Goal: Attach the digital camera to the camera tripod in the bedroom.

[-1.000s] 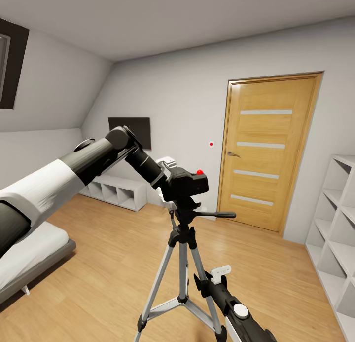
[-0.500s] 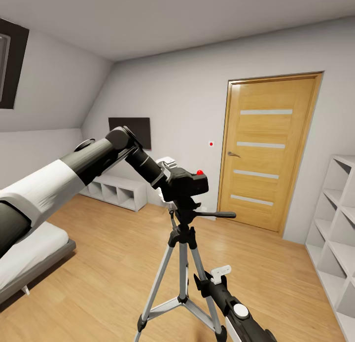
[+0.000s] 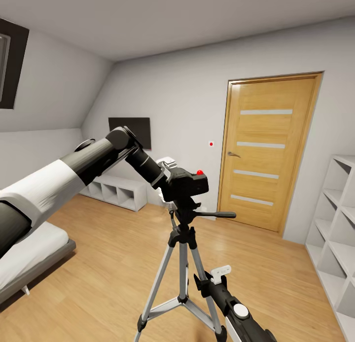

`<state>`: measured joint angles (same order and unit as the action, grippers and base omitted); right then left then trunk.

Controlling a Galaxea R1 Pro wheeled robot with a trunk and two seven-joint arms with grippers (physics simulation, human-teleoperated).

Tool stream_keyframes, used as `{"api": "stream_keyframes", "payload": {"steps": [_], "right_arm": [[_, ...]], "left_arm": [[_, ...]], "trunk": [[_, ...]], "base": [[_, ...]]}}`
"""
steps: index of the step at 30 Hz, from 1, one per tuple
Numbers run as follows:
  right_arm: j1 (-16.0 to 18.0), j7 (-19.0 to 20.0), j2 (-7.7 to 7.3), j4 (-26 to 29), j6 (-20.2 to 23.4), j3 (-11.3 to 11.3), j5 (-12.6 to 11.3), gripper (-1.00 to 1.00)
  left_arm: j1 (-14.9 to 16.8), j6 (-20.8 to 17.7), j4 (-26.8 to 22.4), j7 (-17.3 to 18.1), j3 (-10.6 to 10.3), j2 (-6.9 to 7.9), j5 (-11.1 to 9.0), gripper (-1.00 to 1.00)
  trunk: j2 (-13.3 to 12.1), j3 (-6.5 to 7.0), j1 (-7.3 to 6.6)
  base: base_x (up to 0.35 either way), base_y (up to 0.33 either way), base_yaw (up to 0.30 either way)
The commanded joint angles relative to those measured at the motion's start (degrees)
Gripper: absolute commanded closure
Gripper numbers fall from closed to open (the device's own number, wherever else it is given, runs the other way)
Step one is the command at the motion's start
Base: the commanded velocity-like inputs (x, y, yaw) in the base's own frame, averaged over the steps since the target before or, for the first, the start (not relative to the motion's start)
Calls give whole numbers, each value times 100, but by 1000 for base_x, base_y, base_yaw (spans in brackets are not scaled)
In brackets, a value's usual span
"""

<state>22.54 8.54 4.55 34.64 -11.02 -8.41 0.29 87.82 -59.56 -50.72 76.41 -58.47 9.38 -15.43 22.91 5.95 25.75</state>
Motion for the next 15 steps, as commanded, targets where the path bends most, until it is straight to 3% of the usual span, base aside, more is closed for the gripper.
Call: {"api": "stream_keyframes", "payload": {"steps": [1, 15], "right_arm": [[-4, 7, 2, -151, -12, -11, 94, 100], [-4, 7, 2, -151, -8, -11, 94, 100]], "left_arm": [[7, -44, -2, 15, -16, 4, -13, 100], [7, -44, 10, 15, -19, 12, -12, 100]], "trunk": [[1, -5, 4], [1, -5, 4]], "base": [[0, 0, 0], [0, 0, 0]]}}
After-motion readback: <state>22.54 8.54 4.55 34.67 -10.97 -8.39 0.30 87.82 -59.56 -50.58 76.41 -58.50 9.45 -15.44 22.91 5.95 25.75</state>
